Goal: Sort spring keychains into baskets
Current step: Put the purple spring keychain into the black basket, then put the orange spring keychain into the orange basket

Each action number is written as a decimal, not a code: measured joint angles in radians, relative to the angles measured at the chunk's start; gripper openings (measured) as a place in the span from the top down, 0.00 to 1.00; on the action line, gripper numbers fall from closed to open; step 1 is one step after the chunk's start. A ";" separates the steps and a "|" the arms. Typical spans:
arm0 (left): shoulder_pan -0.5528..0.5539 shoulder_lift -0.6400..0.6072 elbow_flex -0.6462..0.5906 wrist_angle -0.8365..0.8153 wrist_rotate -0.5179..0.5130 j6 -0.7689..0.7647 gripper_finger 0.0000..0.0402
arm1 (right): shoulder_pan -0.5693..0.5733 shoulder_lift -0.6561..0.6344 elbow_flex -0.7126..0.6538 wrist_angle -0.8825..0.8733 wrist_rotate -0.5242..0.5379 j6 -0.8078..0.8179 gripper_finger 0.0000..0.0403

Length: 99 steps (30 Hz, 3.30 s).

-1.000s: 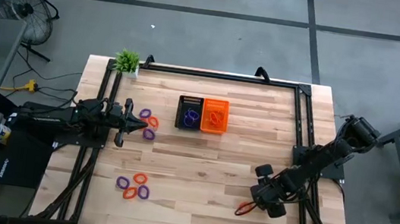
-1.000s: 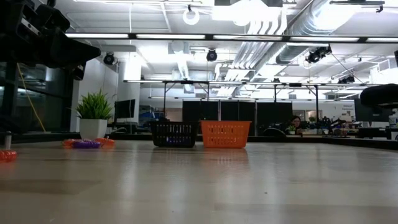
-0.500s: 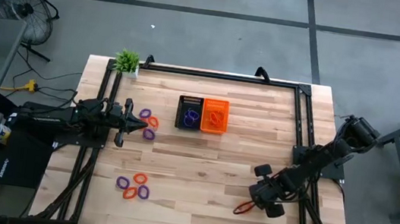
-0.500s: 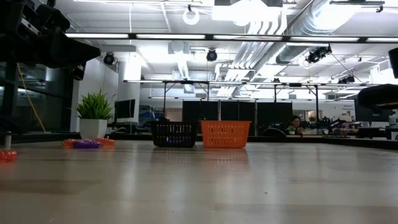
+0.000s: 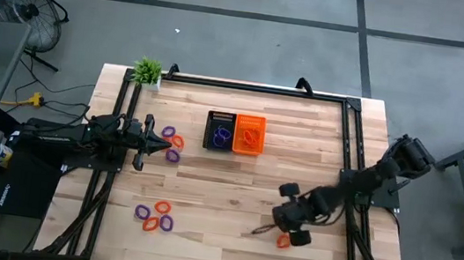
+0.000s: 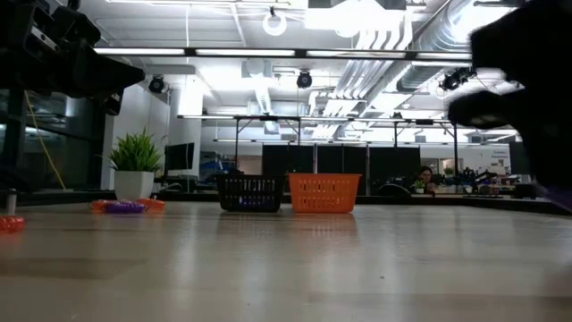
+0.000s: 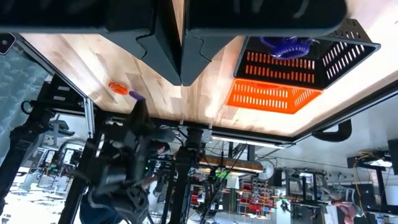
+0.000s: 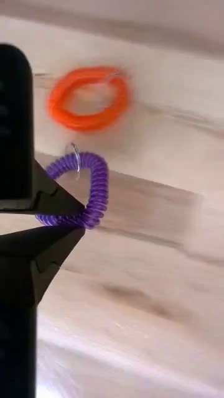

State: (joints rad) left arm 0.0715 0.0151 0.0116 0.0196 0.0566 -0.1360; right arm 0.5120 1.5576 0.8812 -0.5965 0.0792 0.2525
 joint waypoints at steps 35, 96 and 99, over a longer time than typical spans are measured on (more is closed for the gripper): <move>0.000 0.000 0.000 0.000 0.004 0.000 1.00 | -0.649 0.494 0.912 -0.062 0.049 -0.125 0.95; 0.000 0.000 0.000 0.000 0.001 0.000 1.00 | -0.469 0.465 0.887 -0.504 -0.358 -0.214 0.70; 0.000 0.000 0.000 0.000 0.000 0.000 1.00 | -0.424 0.428 0.887 -0.547 -0.328 -0.220 0.71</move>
State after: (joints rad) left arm 0.0717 0.0152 0.0116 0.0196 0.0566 -0.1360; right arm 0.0883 1.9859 1.7679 -1.1434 -0.2489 0.0321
